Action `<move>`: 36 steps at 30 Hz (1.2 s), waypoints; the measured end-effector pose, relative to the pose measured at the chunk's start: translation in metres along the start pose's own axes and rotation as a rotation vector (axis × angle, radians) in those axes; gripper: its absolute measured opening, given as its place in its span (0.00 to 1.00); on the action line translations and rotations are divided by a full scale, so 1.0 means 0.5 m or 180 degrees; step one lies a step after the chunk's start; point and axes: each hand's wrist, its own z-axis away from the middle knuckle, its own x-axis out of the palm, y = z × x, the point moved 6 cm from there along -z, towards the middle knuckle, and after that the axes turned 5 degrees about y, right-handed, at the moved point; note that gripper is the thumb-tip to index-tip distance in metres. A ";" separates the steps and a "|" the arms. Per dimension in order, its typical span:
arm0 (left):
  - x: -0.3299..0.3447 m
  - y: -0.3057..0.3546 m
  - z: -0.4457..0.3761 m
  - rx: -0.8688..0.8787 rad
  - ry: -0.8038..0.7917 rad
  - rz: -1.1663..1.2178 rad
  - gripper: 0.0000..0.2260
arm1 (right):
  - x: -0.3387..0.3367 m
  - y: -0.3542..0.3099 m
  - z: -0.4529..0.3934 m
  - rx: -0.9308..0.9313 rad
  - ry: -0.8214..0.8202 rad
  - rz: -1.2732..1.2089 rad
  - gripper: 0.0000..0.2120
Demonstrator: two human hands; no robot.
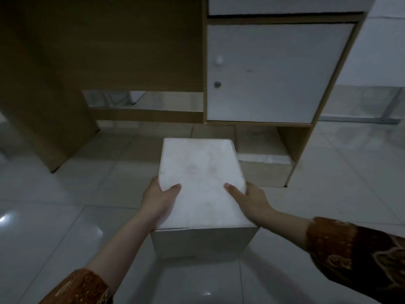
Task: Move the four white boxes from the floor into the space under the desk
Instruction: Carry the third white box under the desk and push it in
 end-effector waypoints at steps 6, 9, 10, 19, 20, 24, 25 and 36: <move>-0.164 -0.054 -0.057 0.0044 0.0472 -0.0544 0.16 | 0.189 -0.043 -0.015 -0.0124 -0.0288 -0.0152 0.27; -0.212 -0.083 -0.089 -0.0007 0.0672 -0.0660 0.13 | 0.257 -0.053 -0.040 -0.0144 -0.0445 -0.0137 0.28; -0.229 -0.101 -0.116 -0.0074 0.0758 -0.0625 0.13 | 0.294 -0.058 -0.064 -0.0170 -0.0516 -0.0118 0.28; -0.265 -0.200 -0.281 -0.0270 0.0952 -0.0278 0.20 | 0.434 -0.062 -0.210 -0.0269 -0.0648 0.0009 0.21; -0.263 -0.209 -0.301 -0.0294 0.0943 -0.0266 0.20 | 0.444 -0.057 -0.224 -0.0284 -0.0636 0.0017 0.20; -0.253 -0.243 -0.376 -0.0333 0.0806 -0.0330 0.19 | 0.475 -0.024 -0.261 -0.0224 -0.0630 0.0066 0.24; -0.246 -0.250 -0.390 -0.0340 0.0749 -0.0372 0.20 | 0.479 -0.013 -0.265 -0.0180 -0.0616 0.0075 0.25; -0.219 -0.241 -0.436 -0.0381 0.0525 -0.1757 0.30 | 0.472 -0.075 -0.242 -0.1103 -0.0169 0.1327 0.28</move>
